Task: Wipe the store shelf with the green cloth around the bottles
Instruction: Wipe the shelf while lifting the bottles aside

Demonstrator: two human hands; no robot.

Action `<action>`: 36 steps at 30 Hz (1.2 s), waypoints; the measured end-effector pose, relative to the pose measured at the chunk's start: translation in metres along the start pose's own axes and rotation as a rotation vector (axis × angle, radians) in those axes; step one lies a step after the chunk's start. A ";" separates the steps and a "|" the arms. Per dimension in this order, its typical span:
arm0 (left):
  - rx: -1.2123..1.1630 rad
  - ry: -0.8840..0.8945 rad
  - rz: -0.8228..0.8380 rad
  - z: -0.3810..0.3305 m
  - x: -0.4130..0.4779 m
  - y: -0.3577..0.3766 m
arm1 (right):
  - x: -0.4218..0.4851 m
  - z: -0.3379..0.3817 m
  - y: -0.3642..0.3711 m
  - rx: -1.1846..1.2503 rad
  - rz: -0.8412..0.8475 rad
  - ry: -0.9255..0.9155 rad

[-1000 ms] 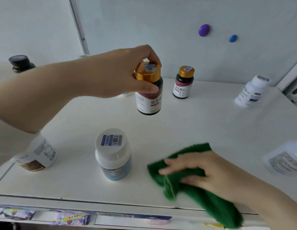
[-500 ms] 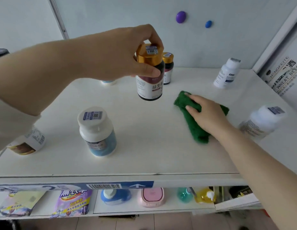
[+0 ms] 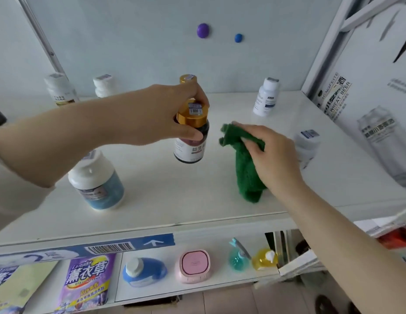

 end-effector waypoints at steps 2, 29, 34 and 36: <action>0.008 -0.014 -0.015 -0.002 0.001 -0.002 | 0.021 -0.026 0.014 -0.165 0.057 0.077; -0.086 -0.075 0.031 0.015 0.003 0.058 | -0.097 0.034 0.023 -0.272 0.200 -0.115; -0.072 -0.072 0.055 0.007 0.004 0.062 | -0.103 0.000 -0.011 -0.259 0.128 -0.023; -0.013 -0.094 0.069 0.003 0.005 0.059 | -0.106 -0.019 -0.026 -0.239 0.116 0.037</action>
Point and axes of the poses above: each hand's wrist, its own x-axis towards the middle knuckle, its own y-axis out of the palm, z = x × y, the point moved 9 cm from there along x, towards the middle knuckle, and after that the axes turned 6 degrees about -y, right-handed, at the moved point
